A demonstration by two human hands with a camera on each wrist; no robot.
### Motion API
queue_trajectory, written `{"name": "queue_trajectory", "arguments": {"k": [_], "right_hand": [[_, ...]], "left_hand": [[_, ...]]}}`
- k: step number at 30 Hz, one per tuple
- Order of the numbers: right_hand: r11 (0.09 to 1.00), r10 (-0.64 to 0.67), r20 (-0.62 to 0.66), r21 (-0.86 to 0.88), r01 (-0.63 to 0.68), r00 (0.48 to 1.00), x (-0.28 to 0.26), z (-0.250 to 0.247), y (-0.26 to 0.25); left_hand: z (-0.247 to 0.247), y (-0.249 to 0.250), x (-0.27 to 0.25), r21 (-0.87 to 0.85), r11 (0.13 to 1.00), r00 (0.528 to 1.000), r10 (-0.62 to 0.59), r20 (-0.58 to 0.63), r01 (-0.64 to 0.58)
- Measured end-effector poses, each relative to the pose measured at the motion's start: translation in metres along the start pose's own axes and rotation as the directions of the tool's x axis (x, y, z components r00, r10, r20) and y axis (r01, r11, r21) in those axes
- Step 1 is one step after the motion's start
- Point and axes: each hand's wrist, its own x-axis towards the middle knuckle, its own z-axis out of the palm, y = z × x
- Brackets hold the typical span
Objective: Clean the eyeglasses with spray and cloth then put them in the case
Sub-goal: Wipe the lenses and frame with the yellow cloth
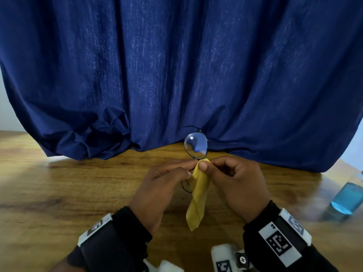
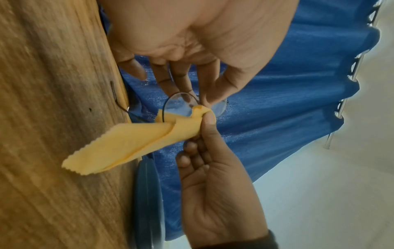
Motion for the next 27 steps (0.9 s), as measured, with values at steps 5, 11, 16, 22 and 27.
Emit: {"name": "queue_trajectory", "arguments": {"k": [5, 11, 16, 22, 27], "right_hand": [[0.998, -0.001, -0.008, -0.064, 0.001, 1.0, 0.0, 0.001, 0.005], [0.998, 0.06, -0.154, 0.031, -0.056, 0.986, 0.0, 0.001, 0.004], [1.0, 0.009, -0.118, -0.001, -0.009, 0.993, 0.0, 0.002, 0.002], [0.999, 0.04, 0.011, -0.012, -0.04, 0.999, 0.0, 0.005, 0.006], [1.0, 0.025, -0.052, 0.02, -0.024, 0.998, -0.002, 0.004, 0.003]], "left_hand": [[0.004, -0.002, -0.002, 0.027, 0.999, 1.0, 0.026, -0.005, -0.026], [0.005, -0.004, -0.001, 0.018, 1.0, 0.999, 0.017, -0.031, -0.017], [0.007, -0.003, -0.003, 0.011, 1.0, 1.0, 0.028, -0.007, -0.028], [-0.001, -0.008, 0.002, -0.012, 1.0, 0.999, 0.008, -0.047, -0.008], [-0.005, -0.012, 0.004, 0.058, 0.997, 0.997, 0.062, -0.038, -0.059]]}}
